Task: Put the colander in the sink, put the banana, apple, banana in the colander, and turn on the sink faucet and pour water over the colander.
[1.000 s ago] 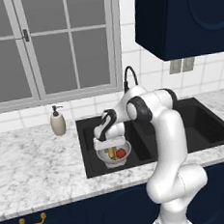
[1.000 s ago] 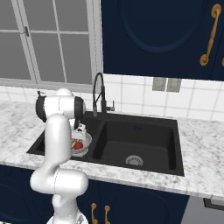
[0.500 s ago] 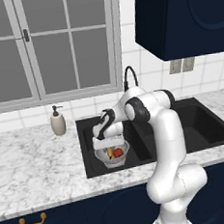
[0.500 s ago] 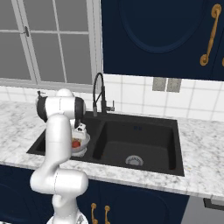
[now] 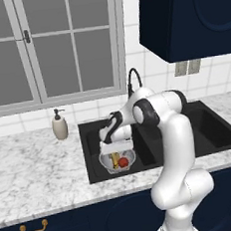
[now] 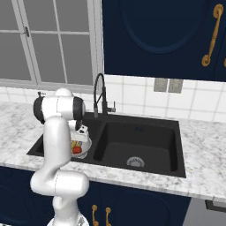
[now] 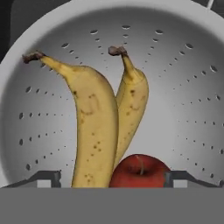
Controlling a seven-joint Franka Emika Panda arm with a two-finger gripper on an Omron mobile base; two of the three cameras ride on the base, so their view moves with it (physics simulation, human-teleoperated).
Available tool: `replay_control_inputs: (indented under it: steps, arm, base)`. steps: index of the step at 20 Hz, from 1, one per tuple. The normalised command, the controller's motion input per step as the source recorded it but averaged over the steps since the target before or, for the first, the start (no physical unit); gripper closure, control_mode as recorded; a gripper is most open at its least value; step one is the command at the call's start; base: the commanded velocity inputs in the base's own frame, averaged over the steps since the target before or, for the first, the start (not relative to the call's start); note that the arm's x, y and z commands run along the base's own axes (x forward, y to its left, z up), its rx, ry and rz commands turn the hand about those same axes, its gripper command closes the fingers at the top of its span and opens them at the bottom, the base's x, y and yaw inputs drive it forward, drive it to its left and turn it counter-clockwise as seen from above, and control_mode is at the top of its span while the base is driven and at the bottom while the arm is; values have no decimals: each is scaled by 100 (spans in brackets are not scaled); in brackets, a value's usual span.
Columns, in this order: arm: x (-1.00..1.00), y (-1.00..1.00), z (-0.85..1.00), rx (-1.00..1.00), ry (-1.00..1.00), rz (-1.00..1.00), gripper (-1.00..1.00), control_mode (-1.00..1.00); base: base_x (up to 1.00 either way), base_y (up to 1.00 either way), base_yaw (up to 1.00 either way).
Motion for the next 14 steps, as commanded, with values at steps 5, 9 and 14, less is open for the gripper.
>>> replay_control_inputs:
  steps: [5,9,14]
  arm:
    - [-23,3,72,0,-5,-4,-100,-100]
    - [-40,0,77,0,-11,-5,-100,-100]
    - [-49,-9,69,-1,-23,-10,-100,-100]
  base:
    - [0,0,0]
    - [0,0,0]
    - [0,0,0]
